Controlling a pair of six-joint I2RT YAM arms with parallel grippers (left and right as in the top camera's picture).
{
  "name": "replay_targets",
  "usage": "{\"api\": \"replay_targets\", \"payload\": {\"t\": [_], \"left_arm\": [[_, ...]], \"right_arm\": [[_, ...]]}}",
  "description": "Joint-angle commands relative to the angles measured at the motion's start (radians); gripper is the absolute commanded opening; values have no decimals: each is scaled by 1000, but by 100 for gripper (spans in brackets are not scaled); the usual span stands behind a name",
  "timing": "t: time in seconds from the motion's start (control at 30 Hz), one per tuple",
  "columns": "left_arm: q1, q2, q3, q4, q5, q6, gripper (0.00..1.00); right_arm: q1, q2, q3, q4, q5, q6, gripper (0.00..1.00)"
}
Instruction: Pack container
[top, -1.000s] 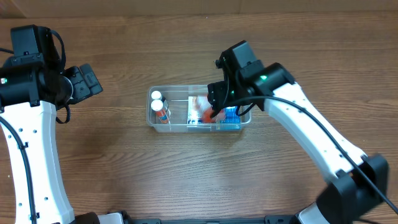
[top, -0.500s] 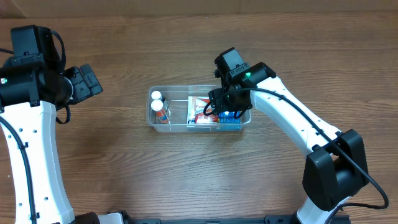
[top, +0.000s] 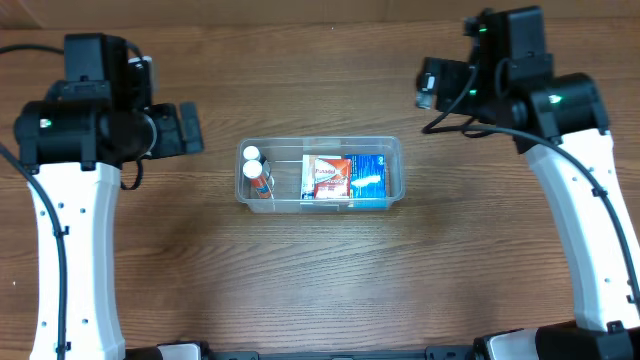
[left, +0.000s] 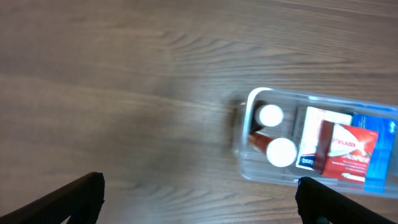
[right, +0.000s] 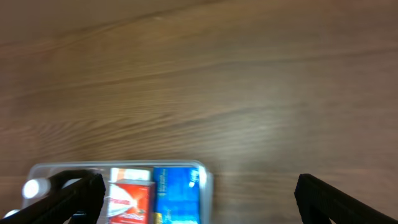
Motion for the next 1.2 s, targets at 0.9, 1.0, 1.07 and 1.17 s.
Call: {"api": "replay_targets", "payload": {"t": [0.9, 1.0, 1.07, 1.17], "left_arm": [[-34, -764, -650, 204, -70, -77, 100], [-34, -787, -740, 203, -134, -222, 100], [-34, -774, -770, 202, -123, -238, 100], [-34, -753, -793, 201, -124, -238, 100]], "right_arm": [[128, -687, -589, 0, 271, 189, 100], [129, -739, -719, 15, 270, 189, 100], [129, -732, -731, -24, 270, 188, 100], [129, -717, -731, -37, 271, 188, 100]]}}
